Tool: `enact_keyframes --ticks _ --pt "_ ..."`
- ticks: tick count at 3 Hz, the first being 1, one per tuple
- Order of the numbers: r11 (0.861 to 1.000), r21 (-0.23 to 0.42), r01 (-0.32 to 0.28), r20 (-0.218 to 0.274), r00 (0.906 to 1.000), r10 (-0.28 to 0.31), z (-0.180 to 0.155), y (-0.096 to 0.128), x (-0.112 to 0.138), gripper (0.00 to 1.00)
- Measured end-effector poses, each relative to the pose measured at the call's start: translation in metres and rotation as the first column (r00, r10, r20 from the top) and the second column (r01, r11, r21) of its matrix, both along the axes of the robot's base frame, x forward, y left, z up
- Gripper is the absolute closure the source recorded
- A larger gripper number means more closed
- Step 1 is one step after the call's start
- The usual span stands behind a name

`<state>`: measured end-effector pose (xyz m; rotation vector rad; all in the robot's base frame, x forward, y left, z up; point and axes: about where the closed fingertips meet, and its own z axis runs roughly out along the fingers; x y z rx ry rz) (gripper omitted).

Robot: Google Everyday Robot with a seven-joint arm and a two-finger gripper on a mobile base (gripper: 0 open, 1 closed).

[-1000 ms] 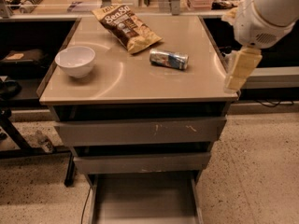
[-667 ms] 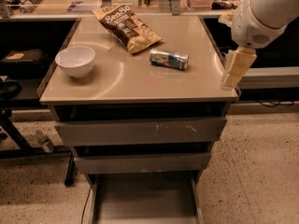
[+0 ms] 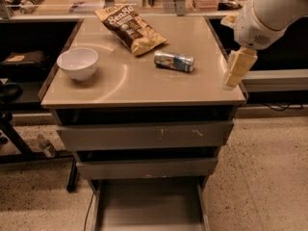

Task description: Place redbull can into bottom drawer

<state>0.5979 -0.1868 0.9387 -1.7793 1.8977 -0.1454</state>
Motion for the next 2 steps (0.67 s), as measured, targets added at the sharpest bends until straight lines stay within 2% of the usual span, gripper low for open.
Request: enact_keyframes --ticks 1,2 --pt "1.0 0.016 0.001 0.022 0.9998 -0.002 -0.005 0.005 0.004 0.0" --pt "0.992 0.127 0.03 0.026 0.9991 -0.033 -0.029 0.019 0.032 0.0"
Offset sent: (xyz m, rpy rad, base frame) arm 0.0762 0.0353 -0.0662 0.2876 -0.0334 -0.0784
